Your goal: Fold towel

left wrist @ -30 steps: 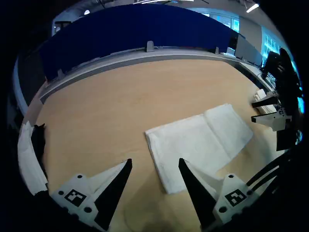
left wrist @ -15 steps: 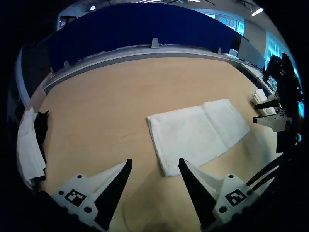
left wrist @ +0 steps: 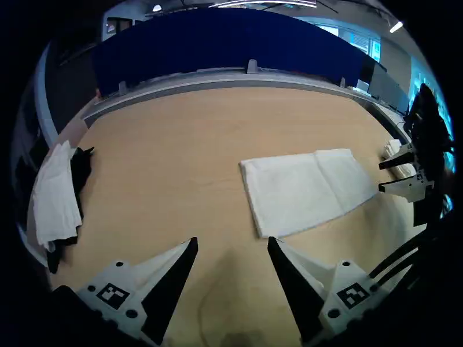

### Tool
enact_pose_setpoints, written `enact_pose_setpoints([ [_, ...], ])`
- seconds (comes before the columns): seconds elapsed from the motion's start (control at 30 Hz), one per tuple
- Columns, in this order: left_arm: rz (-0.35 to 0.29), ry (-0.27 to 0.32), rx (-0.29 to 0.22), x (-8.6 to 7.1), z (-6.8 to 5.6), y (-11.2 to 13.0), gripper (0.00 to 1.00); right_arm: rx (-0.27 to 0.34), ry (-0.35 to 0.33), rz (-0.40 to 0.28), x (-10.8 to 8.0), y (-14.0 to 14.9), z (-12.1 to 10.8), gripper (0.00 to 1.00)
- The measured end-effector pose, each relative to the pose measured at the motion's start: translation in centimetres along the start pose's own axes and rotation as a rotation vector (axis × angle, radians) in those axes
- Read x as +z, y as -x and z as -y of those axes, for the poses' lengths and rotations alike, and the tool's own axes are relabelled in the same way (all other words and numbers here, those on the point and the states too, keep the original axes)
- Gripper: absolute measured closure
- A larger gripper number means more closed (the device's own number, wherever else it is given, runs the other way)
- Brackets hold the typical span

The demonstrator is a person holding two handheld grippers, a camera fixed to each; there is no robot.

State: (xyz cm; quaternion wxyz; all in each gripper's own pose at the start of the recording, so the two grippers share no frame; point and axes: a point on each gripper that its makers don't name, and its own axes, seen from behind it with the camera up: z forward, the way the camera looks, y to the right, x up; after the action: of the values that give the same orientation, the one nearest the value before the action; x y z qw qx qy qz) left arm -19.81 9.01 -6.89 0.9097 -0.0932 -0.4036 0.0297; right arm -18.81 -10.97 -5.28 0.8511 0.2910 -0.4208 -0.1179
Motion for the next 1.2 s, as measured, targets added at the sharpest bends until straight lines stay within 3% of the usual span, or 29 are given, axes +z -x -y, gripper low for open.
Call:
enact_pose_setpoints([
  [0.2, 0.005, -0.038, -0.041, -2.7, 0.8, 2.3, 0.11, -0.086, -0.051, 0.046, 0.3, 1.1, 0.9, 0.00],
  [0.5, 0.005, -0.076, -0.078, -5.1, 1.8, 4.1, 0.11, -0.130, -0.085, 0.073, 0.6, 1.2, 1.1, 0.05],
  [0.7, -0.003, -0.088, -0.097, -6.2, 2.0, 4.3, 0.11, -0.160, -0.088, 0.104, 0.7, 2.1, 1.0, 0.22],
  [0.97, 0.001, -0.092, -0.120, -7.1, 1.8, 5.0, 0.11, -0.151, -0.101, 0.132, 0.9, 3.4, 0.8, 0.49],
  [1.2, 0.005, -0.087, -0.128, -7.4, 1.3, 5.6, 0.11, -0.138, -0.103, 0.140, 1.0, 4.1, 0.4, 0.63],
])
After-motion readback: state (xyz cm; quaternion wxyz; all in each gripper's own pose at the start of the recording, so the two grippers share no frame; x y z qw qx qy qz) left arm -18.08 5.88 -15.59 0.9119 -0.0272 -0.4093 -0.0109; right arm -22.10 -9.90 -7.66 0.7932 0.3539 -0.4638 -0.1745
